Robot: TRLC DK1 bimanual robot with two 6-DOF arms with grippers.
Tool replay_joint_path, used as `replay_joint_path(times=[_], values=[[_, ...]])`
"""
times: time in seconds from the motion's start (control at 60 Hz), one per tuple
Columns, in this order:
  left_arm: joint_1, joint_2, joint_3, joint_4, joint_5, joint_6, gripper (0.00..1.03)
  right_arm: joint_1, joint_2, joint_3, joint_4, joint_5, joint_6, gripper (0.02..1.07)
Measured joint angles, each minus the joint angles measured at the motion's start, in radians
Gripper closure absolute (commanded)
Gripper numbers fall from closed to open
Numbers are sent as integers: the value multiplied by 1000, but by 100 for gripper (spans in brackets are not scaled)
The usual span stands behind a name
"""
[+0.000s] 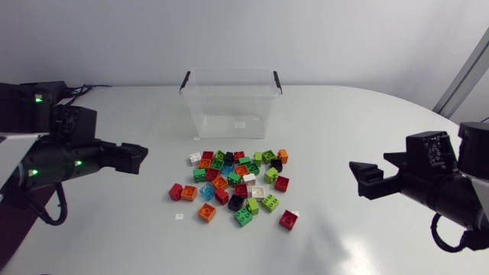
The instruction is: Place the duplo bricks in the container
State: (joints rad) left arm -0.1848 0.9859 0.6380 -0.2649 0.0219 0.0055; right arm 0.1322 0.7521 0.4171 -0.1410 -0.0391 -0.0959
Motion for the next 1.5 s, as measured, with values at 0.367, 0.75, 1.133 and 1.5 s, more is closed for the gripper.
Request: replay_joint_path(times=[0.367,0.75,1.133,1.5], values=[[-20,318,111,-15,78,293,9,0,222,103,-142,-43,-20,7],[-59,465,175,-110,141,753,8,121,484,214,-323,-18,-352,7],[-26,636,304,-346,240,1185,10,185,486,210,-377,-142,-452,7],[-19,740,389,-430,273,1412,18,294,496,210,-375,-114,-452,7]])
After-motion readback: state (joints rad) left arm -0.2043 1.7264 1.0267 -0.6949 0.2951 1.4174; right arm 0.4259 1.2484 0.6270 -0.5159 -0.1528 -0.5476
